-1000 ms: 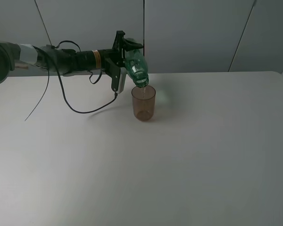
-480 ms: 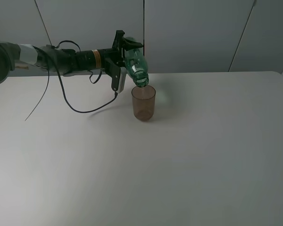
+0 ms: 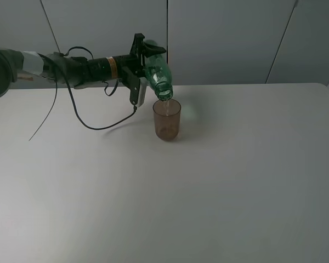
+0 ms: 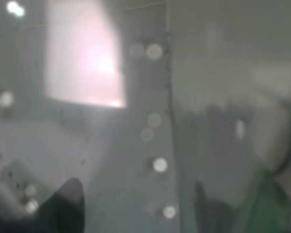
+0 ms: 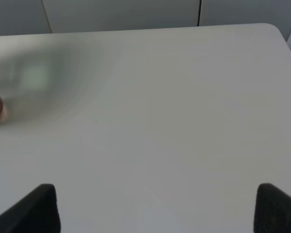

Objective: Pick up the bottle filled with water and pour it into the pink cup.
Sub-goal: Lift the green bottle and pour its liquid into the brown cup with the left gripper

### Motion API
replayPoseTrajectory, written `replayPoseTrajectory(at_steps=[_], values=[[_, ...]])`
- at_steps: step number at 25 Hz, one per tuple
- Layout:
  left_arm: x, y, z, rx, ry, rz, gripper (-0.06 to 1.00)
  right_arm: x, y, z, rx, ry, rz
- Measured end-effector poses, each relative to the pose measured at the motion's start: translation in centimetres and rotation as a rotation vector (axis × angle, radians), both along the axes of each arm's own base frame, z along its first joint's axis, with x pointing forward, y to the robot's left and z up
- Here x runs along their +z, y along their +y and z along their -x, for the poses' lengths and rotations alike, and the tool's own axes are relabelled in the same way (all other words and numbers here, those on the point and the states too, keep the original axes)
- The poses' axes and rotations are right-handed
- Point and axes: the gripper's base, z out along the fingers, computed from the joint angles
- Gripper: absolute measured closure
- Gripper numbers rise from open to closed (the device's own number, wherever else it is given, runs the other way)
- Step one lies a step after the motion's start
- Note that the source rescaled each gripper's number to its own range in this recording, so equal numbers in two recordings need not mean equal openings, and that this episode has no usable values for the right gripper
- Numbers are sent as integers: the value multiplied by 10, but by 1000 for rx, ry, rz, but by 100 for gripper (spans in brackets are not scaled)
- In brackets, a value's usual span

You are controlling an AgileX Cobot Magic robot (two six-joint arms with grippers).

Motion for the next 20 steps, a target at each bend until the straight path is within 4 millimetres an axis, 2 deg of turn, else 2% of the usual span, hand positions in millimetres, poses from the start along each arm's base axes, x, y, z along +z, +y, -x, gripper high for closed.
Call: replayPoseTrajectory(at_steps=[13, 20], values=[[4, -1, 1, -14, -45, 24, 94, 0, 0, 0, 0, 0, 0], [5, -1, 1, -20, -130, -16, 94, 0, 0, 0, 0, 0, 0]])
